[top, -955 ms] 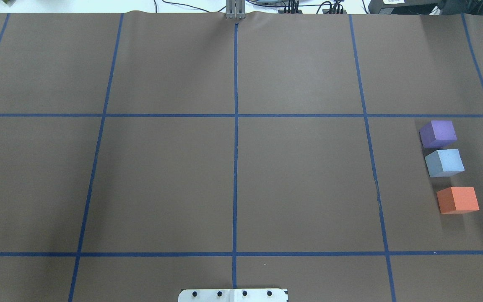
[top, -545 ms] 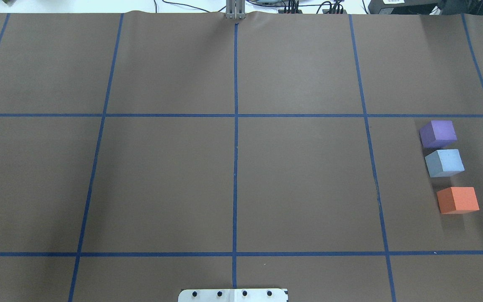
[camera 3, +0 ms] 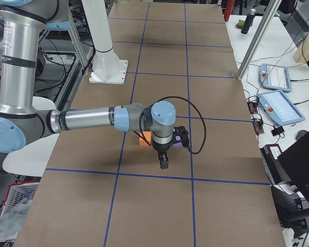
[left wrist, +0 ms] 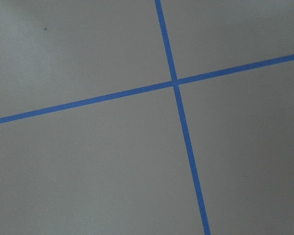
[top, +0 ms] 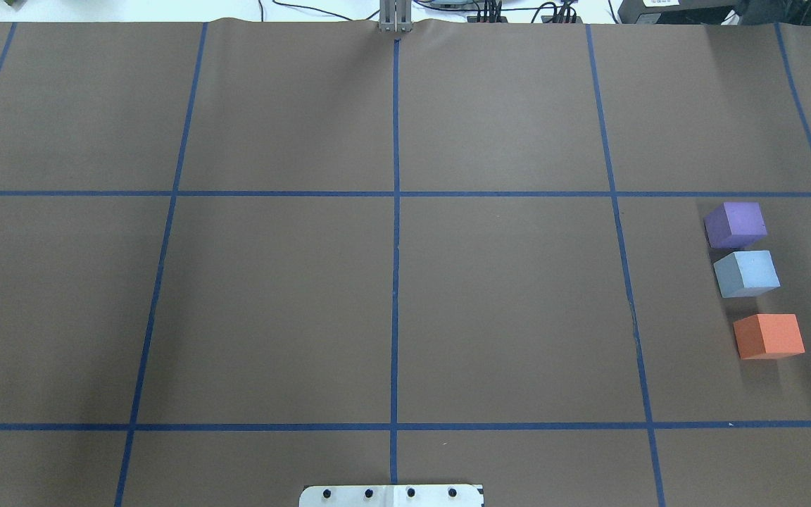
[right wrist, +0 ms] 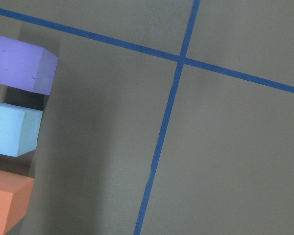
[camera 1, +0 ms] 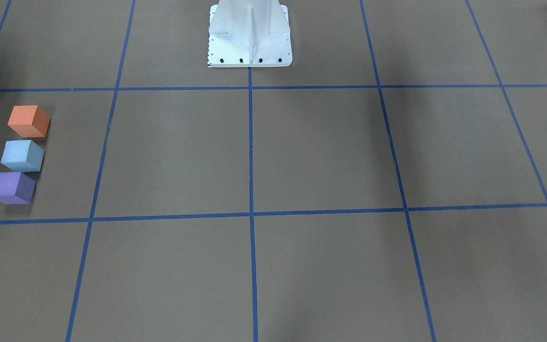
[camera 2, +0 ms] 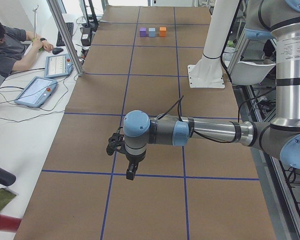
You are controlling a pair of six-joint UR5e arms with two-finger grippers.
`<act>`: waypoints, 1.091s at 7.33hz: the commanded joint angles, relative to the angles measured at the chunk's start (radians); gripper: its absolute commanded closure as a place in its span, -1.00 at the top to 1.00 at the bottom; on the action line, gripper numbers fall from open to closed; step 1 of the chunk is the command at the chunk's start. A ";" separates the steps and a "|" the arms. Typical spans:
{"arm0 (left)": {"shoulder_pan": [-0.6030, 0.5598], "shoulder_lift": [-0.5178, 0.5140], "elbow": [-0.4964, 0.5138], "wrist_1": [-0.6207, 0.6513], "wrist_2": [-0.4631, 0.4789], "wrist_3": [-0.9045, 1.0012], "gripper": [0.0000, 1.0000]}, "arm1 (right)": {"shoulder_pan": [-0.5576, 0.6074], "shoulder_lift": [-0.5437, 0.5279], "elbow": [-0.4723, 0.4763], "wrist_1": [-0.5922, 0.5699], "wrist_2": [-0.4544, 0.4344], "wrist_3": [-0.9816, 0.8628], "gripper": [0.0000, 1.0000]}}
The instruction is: Place blue block between orange and purple blocks
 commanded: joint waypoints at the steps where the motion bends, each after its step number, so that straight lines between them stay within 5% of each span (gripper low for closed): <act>1: -0.001 0.000 0.000 0.001 -0.001 -0.002 1.00 | 0.000 0.002 0.000 0.000 0.000 0.001 0.99; 8: 0.001 0.001 0.005 0.003 0.001 -0.002 1.00 | 0.000 0.002 0.000 0.002 0.020 0.001 0.99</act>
